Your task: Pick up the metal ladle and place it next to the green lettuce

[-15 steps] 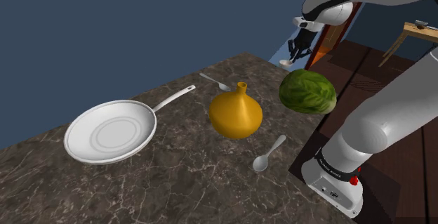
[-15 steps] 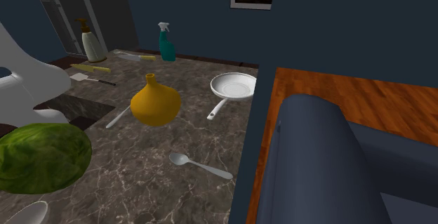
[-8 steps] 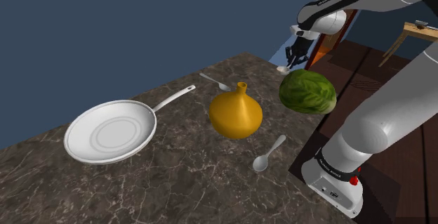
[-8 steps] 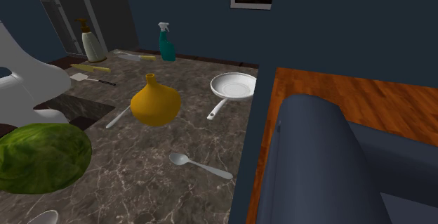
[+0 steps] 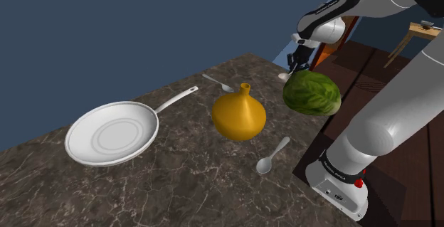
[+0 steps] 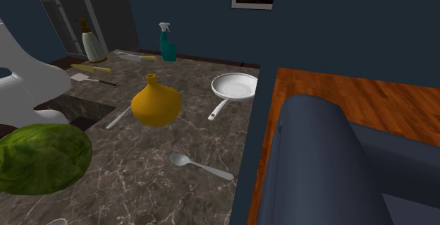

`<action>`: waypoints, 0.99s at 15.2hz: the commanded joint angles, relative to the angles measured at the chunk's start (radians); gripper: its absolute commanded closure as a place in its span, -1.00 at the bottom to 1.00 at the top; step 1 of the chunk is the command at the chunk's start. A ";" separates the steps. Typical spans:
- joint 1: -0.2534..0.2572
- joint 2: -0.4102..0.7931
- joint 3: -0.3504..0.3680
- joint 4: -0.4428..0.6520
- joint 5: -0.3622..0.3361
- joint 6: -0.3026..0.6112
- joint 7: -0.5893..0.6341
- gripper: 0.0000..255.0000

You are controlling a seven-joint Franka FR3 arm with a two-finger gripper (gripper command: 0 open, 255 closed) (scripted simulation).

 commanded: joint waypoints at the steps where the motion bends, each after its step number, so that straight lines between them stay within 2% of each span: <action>1: 0.001 0.004 0.000 -0.001 0.004 0.005 -0.003 1.00; 6: 0.001 0.004 0.000 -0.001 0.004 0.005 -0.003 1.00; 7: 0.001 0.004 0.000 -0.001 0.004 0.005 -0.003 -1.00; 12: 0.001 0.004 0.000 -0.001 0.004 0.005 -0.003 -1.00; 15: -0.010 -0.076 0.009 0.036 -0.062 -0.097 0.045 -1.00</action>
